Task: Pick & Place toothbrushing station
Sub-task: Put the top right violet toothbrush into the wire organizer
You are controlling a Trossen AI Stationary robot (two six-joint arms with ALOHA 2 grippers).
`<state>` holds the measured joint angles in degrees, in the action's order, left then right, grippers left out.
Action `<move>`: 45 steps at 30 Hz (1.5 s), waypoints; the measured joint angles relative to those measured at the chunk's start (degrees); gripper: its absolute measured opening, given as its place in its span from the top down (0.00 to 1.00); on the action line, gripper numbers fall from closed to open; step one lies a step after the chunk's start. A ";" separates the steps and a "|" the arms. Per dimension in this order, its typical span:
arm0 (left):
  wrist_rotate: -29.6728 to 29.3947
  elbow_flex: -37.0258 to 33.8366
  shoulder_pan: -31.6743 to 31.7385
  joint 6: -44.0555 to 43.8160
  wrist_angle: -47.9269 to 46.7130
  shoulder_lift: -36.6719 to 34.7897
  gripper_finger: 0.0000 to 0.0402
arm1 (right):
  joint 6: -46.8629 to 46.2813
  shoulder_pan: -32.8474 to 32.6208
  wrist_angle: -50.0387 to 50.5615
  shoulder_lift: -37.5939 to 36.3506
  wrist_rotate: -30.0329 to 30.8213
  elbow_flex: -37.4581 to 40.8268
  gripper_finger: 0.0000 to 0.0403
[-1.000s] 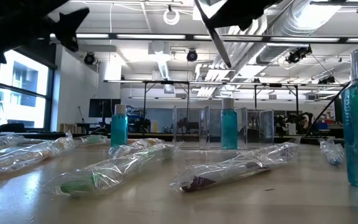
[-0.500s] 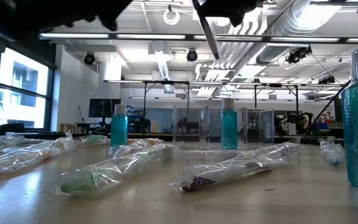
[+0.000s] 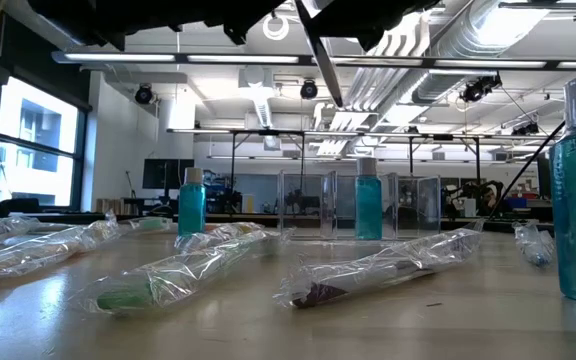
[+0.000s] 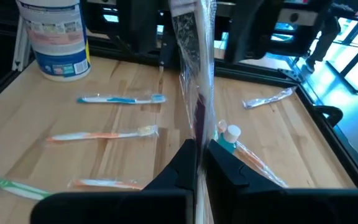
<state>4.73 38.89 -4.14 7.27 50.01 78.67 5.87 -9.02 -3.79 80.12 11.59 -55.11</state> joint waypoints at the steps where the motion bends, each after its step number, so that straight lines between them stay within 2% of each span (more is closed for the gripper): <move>1: -0.02 0.20 0.00 0.01 -0.17 0.00 0.49 | 0.00 0.00 -0.11 0.00 -0.02 0.00 0.98; 5: -0.83 0.44 0.00 1.15 -0.88 0.00 0.49 | 0.12 0.43 -0.59 -0.02 -0.24 0.00 0.98; 9: -4.10 0.49 0.00 1.38 -2.63 0.02 0.49 | 0.22 0.54 -2.91 -0.02 -1.61 0.00 0.98; 24: -4.49 0.49 0.00 1.46 -0.41 0.02 0.50 | 1.49 1.38 -4.22 0.09 -1.55 0.00 0.98; 31: -8.58 0.49 0.00 -0.03 -0.48 0.02 0.50 | 1.45 3.35 -5.31 2.01 -1.52 -0.07 0.98; 45: -9.58 0.49 0.00 -0.07 -1.07 0.00 0.51 | 1.49 3.93 -5.49 3.26 -1.68 0.00 0.98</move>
<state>-4.84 39.38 -4.14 7.20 48.95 78.67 7.35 -5.08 -9.28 83.37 9.91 -55.11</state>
